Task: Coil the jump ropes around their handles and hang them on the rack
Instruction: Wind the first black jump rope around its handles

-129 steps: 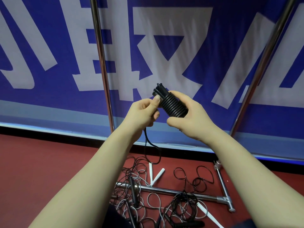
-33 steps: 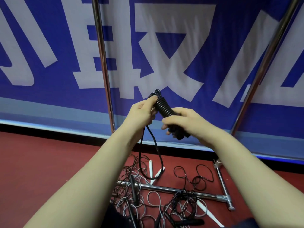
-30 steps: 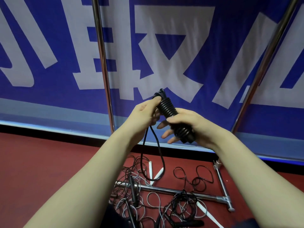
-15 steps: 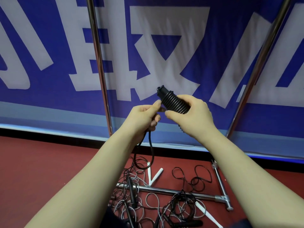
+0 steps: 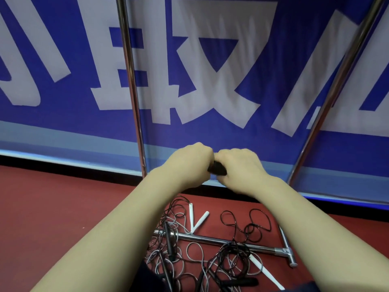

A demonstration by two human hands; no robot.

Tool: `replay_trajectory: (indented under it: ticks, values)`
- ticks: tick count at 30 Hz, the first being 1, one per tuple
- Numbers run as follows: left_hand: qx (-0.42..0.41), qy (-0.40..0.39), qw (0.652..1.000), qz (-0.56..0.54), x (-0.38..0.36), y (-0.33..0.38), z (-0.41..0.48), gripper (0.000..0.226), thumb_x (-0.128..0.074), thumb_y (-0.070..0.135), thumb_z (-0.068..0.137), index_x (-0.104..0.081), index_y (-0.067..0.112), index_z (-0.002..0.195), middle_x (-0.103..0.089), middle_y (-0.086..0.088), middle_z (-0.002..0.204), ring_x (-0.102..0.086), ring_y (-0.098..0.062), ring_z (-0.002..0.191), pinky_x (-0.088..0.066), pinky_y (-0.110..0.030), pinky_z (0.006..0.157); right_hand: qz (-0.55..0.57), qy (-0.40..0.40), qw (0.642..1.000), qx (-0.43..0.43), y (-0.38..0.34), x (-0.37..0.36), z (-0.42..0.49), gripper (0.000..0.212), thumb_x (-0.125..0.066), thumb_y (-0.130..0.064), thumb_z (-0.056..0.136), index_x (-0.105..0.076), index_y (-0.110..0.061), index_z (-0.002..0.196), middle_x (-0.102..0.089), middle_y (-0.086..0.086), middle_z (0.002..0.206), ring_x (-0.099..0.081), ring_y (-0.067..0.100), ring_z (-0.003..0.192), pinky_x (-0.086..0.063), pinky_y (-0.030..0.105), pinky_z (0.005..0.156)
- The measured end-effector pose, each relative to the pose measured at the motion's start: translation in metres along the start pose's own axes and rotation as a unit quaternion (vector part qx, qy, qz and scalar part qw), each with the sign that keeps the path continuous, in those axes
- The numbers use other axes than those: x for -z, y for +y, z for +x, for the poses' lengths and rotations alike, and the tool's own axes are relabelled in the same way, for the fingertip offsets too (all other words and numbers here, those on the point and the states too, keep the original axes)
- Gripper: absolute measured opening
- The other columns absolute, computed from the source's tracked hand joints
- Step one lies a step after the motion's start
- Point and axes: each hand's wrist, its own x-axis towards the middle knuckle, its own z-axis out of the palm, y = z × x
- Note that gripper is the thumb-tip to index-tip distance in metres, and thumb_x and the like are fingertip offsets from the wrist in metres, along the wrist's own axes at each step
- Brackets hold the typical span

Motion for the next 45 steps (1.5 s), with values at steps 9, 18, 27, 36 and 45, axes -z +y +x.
replay_trajectory:
  ticks: [9,18,27,36,45]
  values:
    - [-0.034,0.03,0.969,-0.245,0.003,-0.039,-0.002,0.03,-0.091,0.031,0.063,-0.072,0.016,0.08,-0.065,0.009,0.066,-0.056,-0.001,0.055,-0.049,-0.023,0.058,0.34,-0.185,0.921,0.048,0.012,-0.004,-0.005,0.036,-0.086,-0.021,0.07,-0.07,-0.034,0.099,-0.071,-0.008,0.092,-0.065,0.012,0.085,-0.054,0.037,0.081]
    - [-0.033,0.08,0.807,-0.584,0.004,-0.041,-0.002,0.019,-0.064,0.004,0.087,-0.071,0.019,0.078,-0.061,-0.002,0.068,-0.048,-0.022,0.066,-0.04,-0.033,0.067,0.634,-0.069,0.768,0.053,0.014,0.032,-0.01,0.036,-0.08,-0.01,0.063,-0.074,-0.012,0.099,-0.07,0.017,0.092,-0.064,0.018,0.079,-0.053,0.026,0.073]
    - [-0.046,0.107,0.766,-0.632,0.022,-0.014,0.002,0.017,-0.044,0.008,0.097,-0.055,0.003,0.084,-0.042,0.002,0.063,-0.031,-0.008,0.053,-0.027,-0.017,0.051,0.738,0.087,0.665,-0.068,0.013,0.036,0.0,0.052,-0.078,-0.013,0.065,-0.054,-0.016,0.112,-0.071,0.01,0.077,-0.056,0.022,0.059,-0.048,0.033,0.058]
    - [-0.051,0.146,0.833,-0.531,0.024,-0.006,-0.007,0.008,-0.053,0.018,0.1,-0.061,0.018,0.098,-0.058,0.027,0.055,-0.053,0.009,0.054,-0.038,-0.004,0.055,0.685,0.083,0.722,-0.052,0.003,0.028,0.002,0.044,-0.077,0.0,0.073,-0.06,-0.015,0.11,-0.071,-0.001,0.086,-0.064,0.016,0.079,-0.053,0.031,0.071]
    - [-0.136,0.041,0.828,-0.543,0.026,-0.01,-0.017,0.009,-0.067,0.023,0.088,-0.065,0.026,0.096,-0.054,0.015,0.067,-0.043,-0.004,0.059,-0.038,-0.015,0.057,0.689,-0.073,0.721,0.031,0.026,0.041,-0.009,0.084,-0.077,-0.069,0.058,-0.066,-0.004,0.111,-0.072,0.012,0.098,-0.07,0.029,0.086,-0.055,0.039,0.081]
